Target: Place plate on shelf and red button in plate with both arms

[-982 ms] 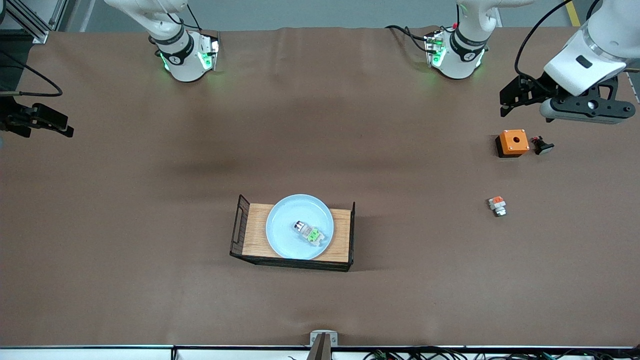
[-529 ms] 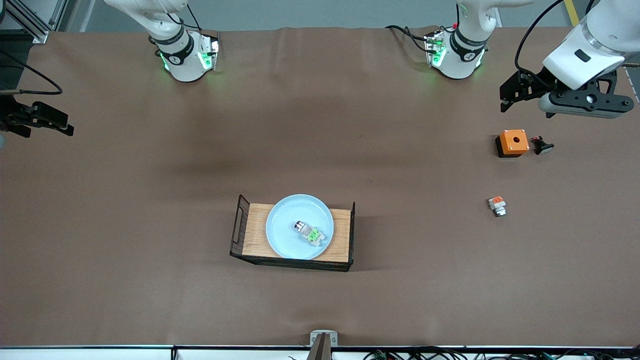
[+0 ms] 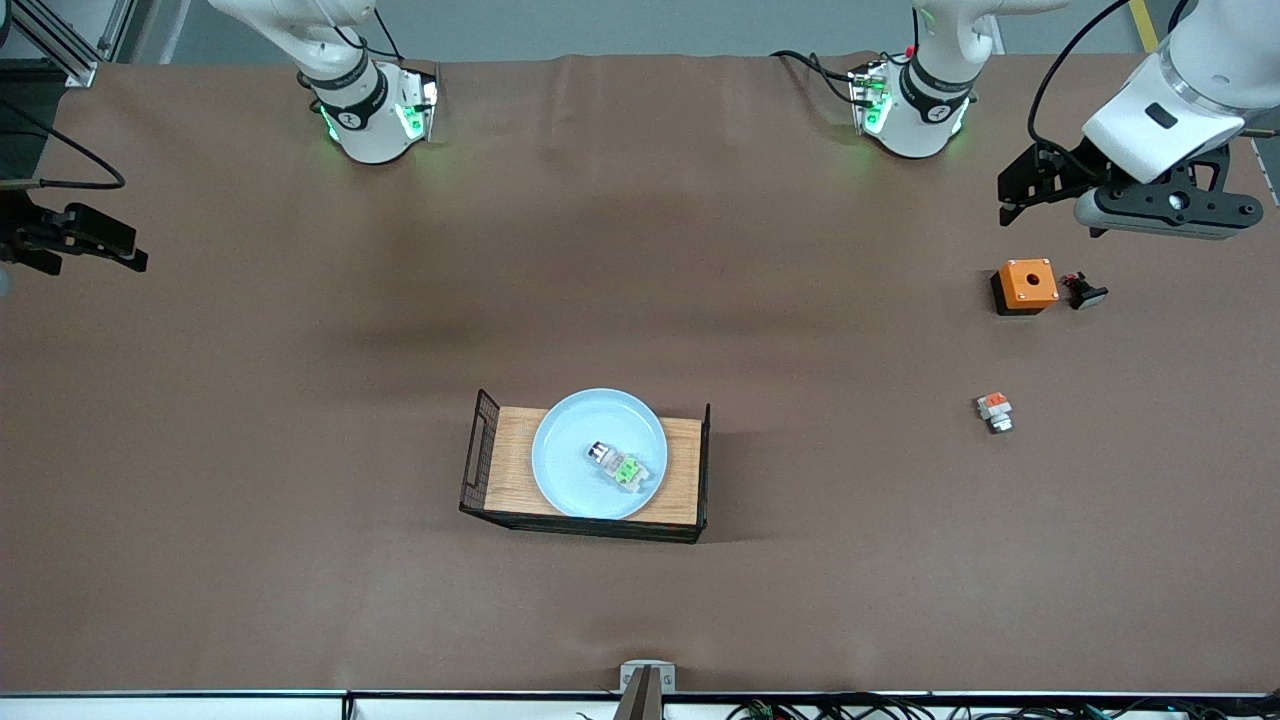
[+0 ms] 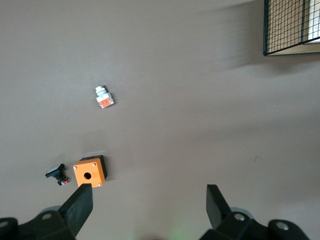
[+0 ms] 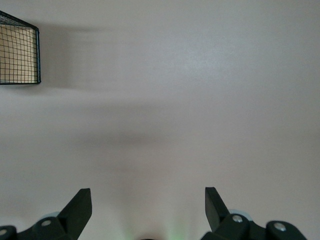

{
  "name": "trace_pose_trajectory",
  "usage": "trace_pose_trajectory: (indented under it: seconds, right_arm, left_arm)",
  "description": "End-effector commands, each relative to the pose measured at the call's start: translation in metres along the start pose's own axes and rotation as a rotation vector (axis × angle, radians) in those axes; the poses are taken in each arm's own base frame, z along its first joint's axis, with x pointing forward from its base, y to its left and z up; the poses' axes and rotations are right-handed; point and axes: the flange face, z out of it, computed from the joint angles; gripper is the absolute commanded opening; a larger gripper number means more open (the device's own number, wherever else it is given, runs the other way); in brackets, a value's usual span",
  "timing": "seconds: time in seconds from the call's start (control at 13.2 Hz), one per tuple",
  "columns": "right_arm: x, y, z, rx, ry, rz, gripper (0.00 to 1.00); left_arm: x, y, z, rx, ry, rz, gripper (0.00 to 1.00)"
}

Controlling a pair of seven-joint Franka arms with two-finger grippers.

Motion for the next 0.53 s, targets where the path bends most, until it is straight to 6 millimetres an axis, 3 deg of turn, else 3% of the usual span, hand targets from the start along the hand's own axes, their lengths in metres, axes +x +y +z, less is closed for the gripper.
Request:
trace_pose_trajectory:
  seconds: [0.0,0.45]
  right_arm:
    - [-0.0053,0.0013,-0.0063,-0.005,0.003,-0.010,1.00]
    - [-0.0053,0.0004,-0.0098,-0.006,0.011,-0.010,1.00]
  left_arm:
    - [-0.0053,-0.0004,-0.0028,0.017,0.018,-0.001,1.00]
    - [-0.0052,-0.0009,-0.0035,0.016,0.020,-0.002,1.00]
